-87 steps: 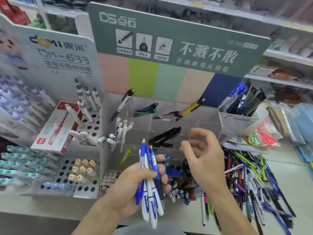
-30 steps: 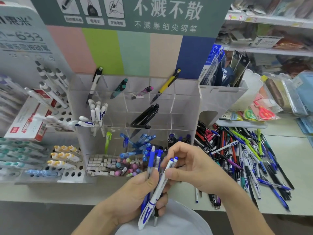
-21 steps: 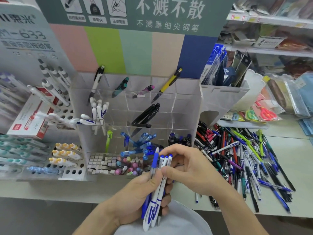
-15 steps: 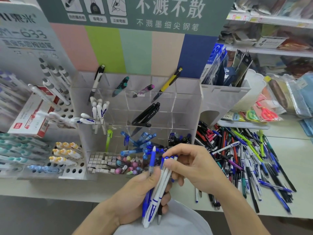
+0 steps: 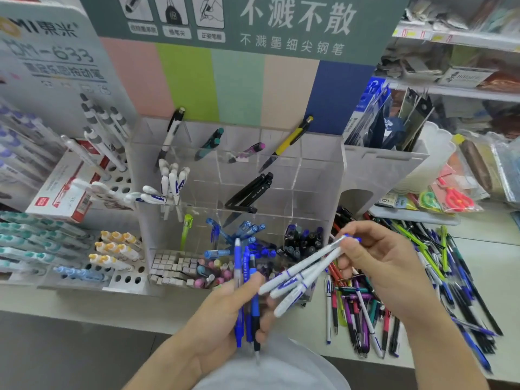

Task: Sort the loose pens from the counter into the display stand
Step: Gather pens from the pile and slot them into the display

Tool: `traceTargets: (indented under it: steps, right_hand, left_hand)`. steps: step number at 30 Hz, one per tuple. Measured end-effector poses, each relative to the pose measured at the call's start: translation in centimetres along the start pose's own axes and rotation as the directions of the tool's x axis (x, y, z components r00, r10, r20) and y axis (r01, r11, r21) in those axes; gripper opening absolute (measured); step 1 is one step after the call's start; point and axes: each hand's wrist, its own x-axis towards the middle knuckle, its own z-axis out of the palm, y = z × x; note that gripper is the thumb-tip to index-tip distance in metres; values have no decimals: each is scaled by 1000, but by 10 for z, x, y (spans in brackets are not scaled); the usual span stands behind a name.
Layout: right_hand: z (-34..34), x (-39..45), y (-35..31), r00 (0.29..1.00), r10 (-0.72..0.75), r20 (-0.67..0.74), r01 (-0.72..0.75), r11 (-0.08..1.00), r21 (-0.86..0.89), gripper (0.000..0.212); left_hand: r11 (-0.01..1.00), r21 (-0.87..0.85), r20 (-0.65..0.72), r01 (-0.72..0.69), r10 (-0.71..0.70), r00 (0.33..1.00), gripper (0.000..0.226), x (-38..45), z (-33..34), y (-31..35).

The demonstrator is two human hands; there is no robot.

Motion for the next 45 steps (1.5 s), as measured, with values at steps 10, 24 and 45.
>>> traceTargets:
  steps: [10,24,45]
  right_hand:
    - [56,-2,7,968,72,-240,11,945,328,22]
    - [93,-4,11,913,255,319,-272,962,11,18]
    - [114,38,-24,772,303,558,-31,895,-444,16]
  left_hand:
    - [894,-16,-183,-448,438,880,98,5,9,11]
    - [863,99,-245,-496,504,828,33,3,2,47]
    - [872,446,364,-199,26,931,44,-24,-50,61]
